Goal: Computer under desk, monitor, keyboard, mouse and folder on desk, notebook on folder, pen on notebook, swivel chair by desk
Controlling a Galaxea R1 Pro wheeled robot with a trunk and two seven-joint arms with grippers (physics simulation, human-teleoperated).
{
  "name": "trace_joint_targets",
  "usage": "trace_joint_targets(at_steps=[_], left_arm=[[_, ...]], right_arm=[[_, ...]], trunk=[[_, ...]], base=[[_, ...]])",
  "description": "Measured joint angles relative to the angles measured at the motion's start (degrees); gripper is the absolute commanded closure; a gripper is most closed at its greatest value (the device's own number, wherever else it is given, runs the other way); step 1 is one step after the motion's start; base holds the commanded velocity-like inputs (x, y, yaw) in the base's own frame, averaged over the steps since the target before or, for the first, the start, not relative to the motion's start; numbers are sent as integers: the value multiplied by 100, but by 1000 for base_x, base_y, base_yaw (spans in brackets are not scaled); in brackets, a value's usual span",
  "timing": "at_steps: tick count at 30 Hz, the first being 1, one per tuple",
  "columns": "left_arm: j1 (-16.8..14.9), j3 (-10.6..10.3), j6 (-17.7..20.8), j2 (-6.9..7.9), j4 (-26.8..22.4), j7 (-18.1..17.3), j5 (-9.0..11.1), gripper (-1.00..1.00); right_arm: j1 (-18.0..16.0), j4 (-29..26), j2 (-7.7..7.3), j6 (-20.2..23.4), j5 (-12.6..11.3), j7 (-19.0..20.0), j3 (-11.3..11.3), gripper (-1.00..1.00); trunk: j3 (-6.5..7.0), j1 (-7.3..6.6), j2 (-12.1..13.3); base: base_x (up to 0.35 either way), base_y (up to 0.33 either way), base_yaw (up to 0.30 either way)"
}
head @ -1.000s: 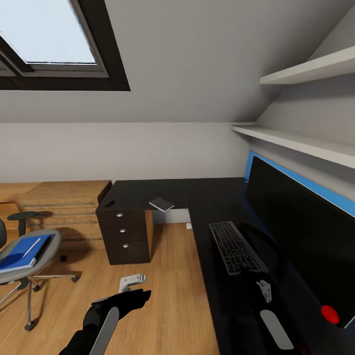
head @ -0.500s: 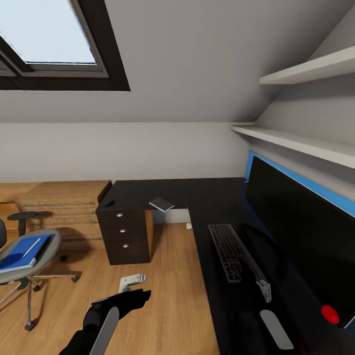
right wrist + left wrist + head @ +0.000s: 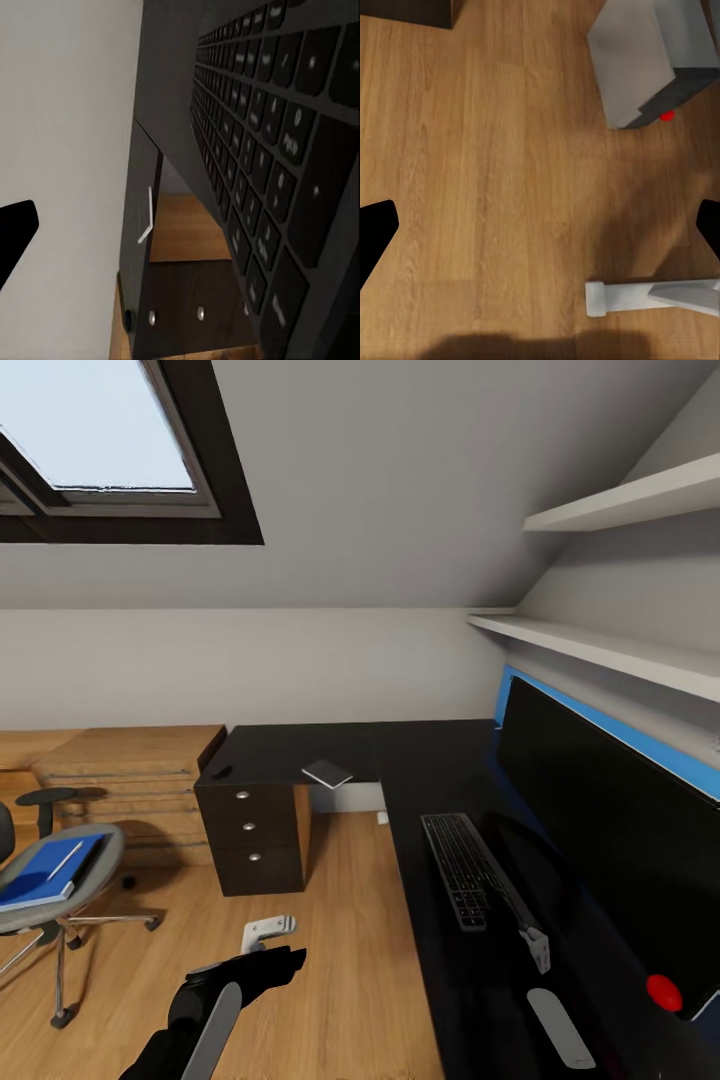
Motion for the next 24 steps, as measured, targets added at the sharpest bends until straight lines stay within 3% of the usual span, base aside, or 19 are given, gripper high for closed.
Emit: trace_joint_targets(at_steps=[14, 24], left_arm=[[0, 0, 0, 0, -1, -1, 0, -100], [0, 0, 0, 0, -9, -1, -1, -100]], right_arm=[[0, 0, -8, 4, 15, -14, 6, -100], [0, -7, -9, 27, 28, -296, 26, -100]], trunk=[[0, 2, 0], [0, 2, 0]], base=[[-310, -82, 0], [-329, -31, 0]])
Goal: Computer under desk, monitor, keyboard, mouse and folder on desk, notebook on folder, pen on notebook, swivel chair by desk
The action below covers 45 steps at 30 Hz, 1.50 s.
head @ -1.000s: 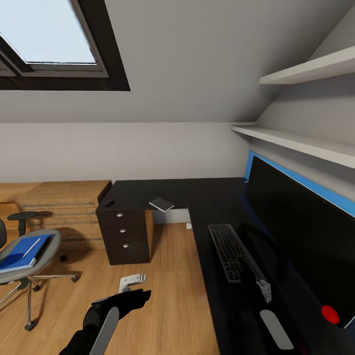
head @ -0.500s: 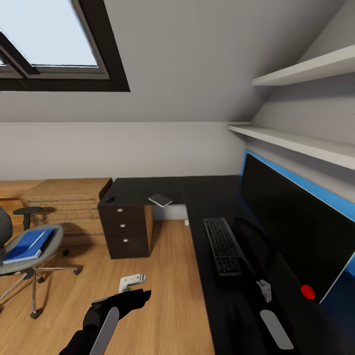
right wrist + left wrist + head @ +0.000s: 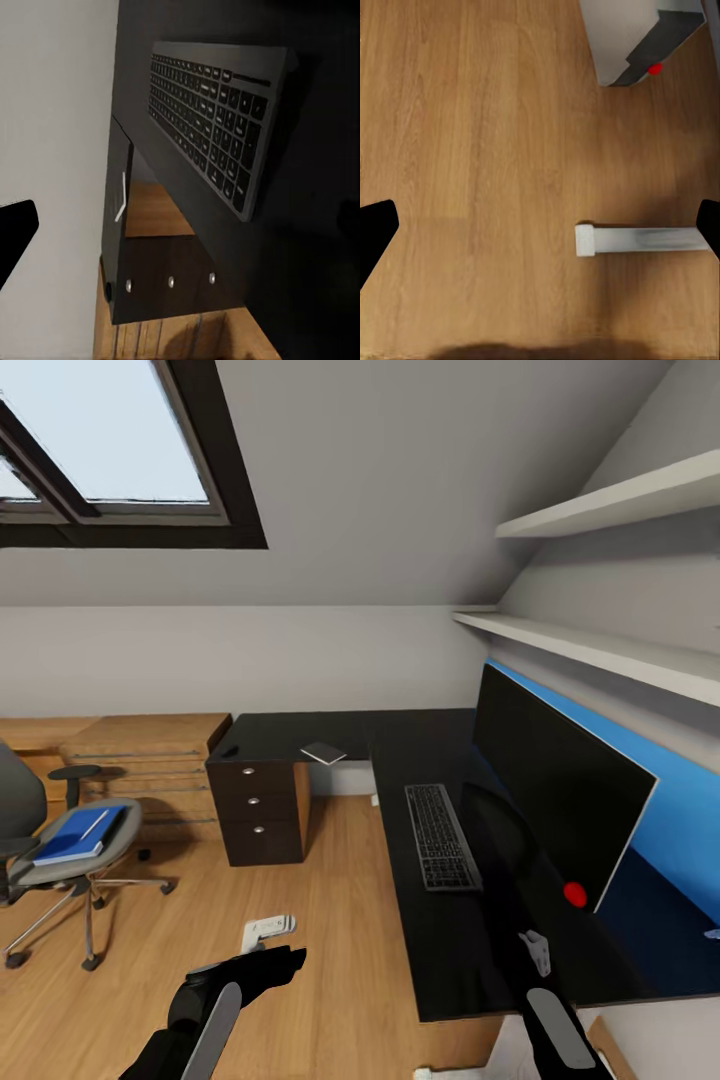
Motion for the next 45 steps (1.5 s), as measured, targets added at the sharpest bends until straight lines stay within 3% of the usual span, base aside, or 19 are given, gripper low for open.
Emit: trace_joint_targets(at_steps=[5, 9, 11, 14, 18, 22, 27, 31, 33, 35, 38, 41, 44, 45], left_arm=[[0, 5, 0, 7, 0, 0, -5, -100], [0, 47, 1, 8, -1, 0, -8, -100], [0, 110, 2, 7, -1, 1, -9, -100], [0, 209, -3, 8, -1, 1, -13, -100], [0, 269, -16, 8, -1, 8, -20, -100], [0, 284, -25, 8, -1, 21, -23, -100], [0, 289, -30, 8, -1, 31, -30, -100], [0, 290, -33, 8, -1, 45, -36, -100], [0, 290, -34, 8, 0, 49, -39, -100], [0, 290, -33, 9, -11, 47, -41, -100], [0, 287, -35, 9, -43, 40, -37, -100], [0, 283, -35, 4, -51, 41, -39, -100], [0, 287, -35, 6, -52, 45, -42, -100], [0, 288, -35, 7, -52, 46, -42, -100]], right_arm=[[0, -21, -18, 8, 6, -25, 262, -100], [-1, -42, -36, 54, 27, -228, 773, -100], [-3, -54, -32, 89, 113, -576, 1157, -100], [-8, -206, -13, 112, 404, -1411, 1784, -100], [-12, -505, 3, 110, 932, -2455, 2304, -100], [-10, -630, 29, 73, 1353, -3229, 2498, -100], [-10, -680, 106, -148, 1667, -3620, 2566, -100], [-15, -702, 136, -276, 2146, -3789, 2659, -100], [-16, -708, 140, -310, 2636, -3826, 2738, -100], [-17, -743, 156, -333, 3382, -3867, 2799, -100], [-17, -839, 175, -335, 3989, -3936, 2836, -100], [-17, -945, 238, -325, 4380, -4140, 2894, -100], [-17, -1030, 288, -293, 4725, -4341, 3137, -100], [-16, -1065, 293, -282, 4925, -4397, 3361, -100]], trunk=[[0, 0, 0], [0, 0, 0], [0, -1, 0], [0, -2, 0], [0, -3, 0], [0, -4, 0], [0, -4, 0], [0, -5, 0], [0, -5, 0], [0, -4, 0], [0, -4, 0], [36, -47, 79], [90, -113, 199], [108, -135, 239]], base=[[-331, 18, 0], [-294, 152, 0], [-243, 229, 0], [-176, 274, 0], [-68, 307, 0], [-21, 323, 0], [23, 324, 0], [125, 249, 0], [61, 108, 0], [28, 49, 0], [14, 25, 0], [5, 9, 0], [2, 4, 0], [1, 2, 0]])
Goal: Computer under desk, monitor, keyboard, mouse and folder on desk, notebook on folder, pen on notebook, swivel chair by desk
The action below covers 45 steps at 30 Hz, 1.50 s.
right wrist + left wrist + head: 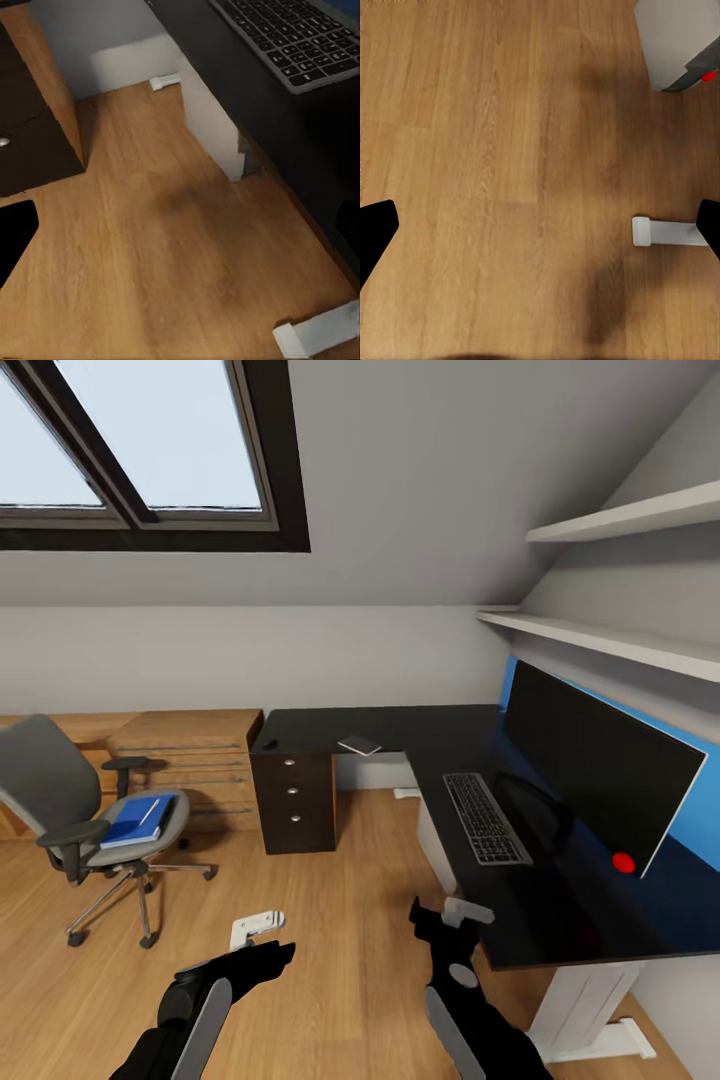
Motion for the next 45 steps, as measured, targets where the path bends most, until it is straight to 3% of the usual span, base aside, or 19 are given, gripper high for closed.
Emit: trace_joint_targets(at_steps=[3, 5, 12, 15, 16, 20, 30, 38, 45], left_arm=[[0, 1, 0, 1, 0, -1, 0, -100], [0, 1, 0, 2, -1, -1, -1, -100], [0, 2, 3, 2, -1, 1, -1, -100], [0, 2, 3, 2, -1, 2, -1, -100], [0, 2, 3, 2, -1, 2, -1, -100], [0, 2, 6, 2, -1, 1, -1, -100], [1, 2, 7, 2, -1, -1, -1, -100], [1, 2, 8, 2, -1, -13, 8, -100], [2, 21, 10, 12, 13, -11, 19, -100]], right_arm=[[0, -68, 5, -7, 287, -63, 385, -100], [5, -92, 17, -16, 377, -87, 528, -100], [9, -105, 143, 204, 325, -147, 691, -100], [8, -111, 172, 877, 323, -151, 698, -100], [5, -131, 183, 1338, 331, -145, 692, -100], [2, -355, 176, 2130, 331, -114, 616, -100], [1, -557, 160, 2165, 329, -116, 565, -100], [1, -573, 163, 2087, 319, -112, 568, -100], [0, -633, 163, 2034, 314, -112, 584, -100]], trunk=[[54, -66, 121], [90, -110, 201], [216, -264, 482], [270, -330, 603], [288, -352, 643], [360, -440, 804], [541, -660, 1206], [541, -661, 1208], [541, -664, 1207]], base=[[0, 1, 0], [0, 0, 0], [0, 0, 0], [0, 0, 0], [0, 0, 0], [0, 0, 0], [0, 0, 0], [4, 1, 0], [278, 165, 138]])
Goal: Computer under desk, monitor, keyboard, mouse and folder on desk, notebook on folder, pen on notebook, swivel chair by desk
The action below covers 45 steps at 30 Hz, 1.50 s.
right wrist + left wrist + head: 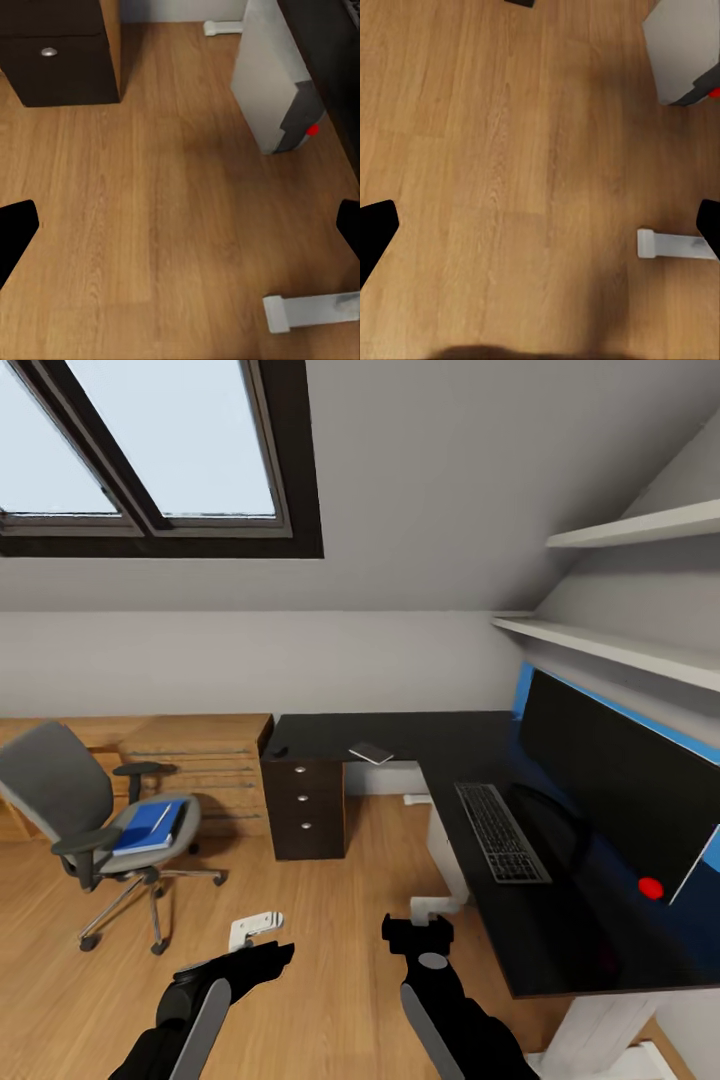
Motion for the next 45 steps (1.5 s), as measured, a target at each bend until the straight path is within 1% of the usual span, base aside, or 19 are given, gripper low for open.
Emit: trace_joint_targets(at_steps=[10, 16, 35, 45], left_arm=[[0, 0, -2, 21, 1, 5, -1, -100], [0, -2, -9, 19, 2, 3, -2, -100], [-1, -25, -19, 7, -21, -8, -29, -100], [0, -18, -19, 12, -24, -8, -28, -100]], right_arm=[[1, 11, 1, -21, -5, 5, 3, -100], [3, 12, -5, -142, -3, -8, 3, -100], [5, 18, -9, -228, 6, -11, -16, -100], [8, 20, -8, -239, 9, -19, -14, -100]], trunk=[[0, 0, 0], [0, 0, 0], [-2, 0, 0], [-2, 0, 0]], base=[[296, 204, 278], [315, 56, 258], [321, 2, 16], [321, 0, 250]])
